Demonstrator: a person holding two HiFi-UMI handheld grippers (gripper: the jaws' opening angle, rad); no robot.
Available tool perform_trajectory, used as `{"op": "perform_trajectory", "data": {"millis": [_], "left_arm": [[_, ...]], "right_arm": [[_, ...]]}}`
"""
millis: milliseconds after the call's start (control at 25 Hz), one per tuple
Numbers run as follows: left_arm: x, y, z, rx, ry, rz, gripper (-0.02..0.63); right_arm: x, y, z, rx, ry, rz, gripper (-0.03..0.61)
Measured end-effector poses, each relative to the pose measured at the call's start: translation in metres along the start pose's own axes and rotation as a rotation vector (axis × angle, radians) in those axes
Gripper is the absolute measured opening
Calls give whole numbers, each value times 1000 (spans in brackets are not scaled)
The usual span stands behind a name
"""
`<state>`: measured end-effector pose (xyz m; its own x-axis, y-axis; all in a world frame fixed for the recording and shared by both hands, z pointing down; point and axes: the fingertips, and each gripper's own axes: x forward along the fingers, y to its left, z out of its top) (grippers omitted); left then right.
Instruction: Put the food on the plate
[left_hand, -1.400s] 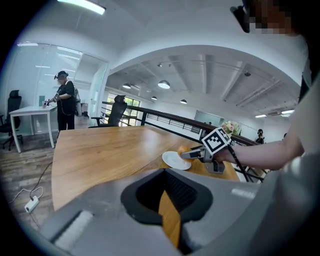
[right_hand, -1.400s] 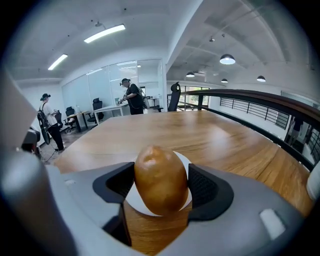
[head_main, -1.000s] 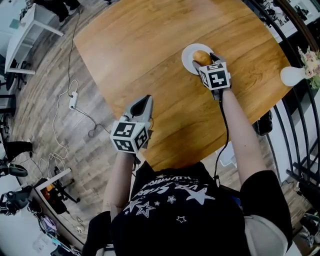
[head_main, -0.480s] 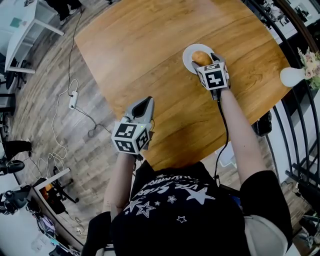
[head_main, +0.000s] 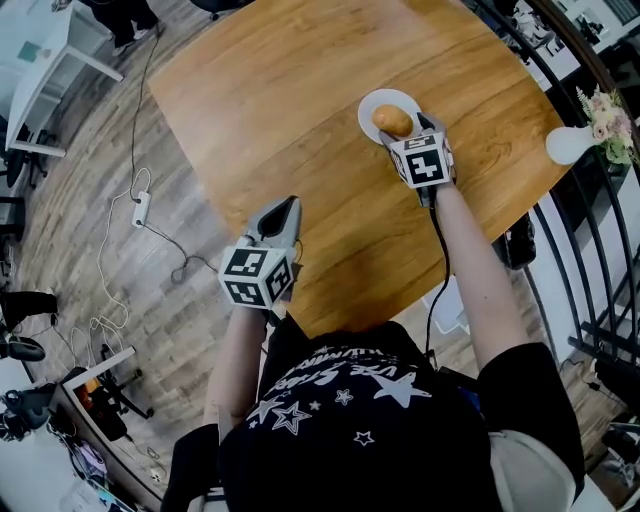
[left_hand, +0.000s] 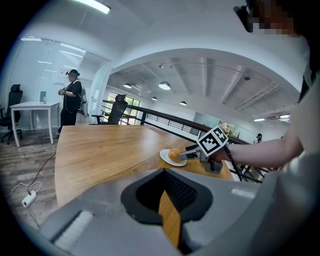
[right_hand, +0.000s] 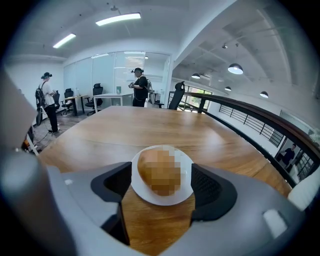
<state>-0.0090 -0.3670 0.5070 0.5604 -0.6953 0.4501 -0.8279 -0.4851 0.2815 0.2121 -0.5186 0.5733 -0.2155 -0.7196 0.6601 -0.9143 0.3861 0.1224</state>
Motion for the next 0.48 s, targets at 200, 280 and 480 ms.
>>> {"op": "perform_trajectory", "data": {"millis": [200, 280, 480], "left_arm": [[-16, -4, -2, 19, -4, -49, 0], [-22, -7, -1, 32, -5, -76, 0], [-40, -15, 1, 47, -15, -128, 0]], "right_arm": [[-31, 10, 2, 24, -27, -37, 376], [-49, 13, 2, 45, -39, -58, 376], [-92, 25, -2, 74, -66, -98, 376]]}}
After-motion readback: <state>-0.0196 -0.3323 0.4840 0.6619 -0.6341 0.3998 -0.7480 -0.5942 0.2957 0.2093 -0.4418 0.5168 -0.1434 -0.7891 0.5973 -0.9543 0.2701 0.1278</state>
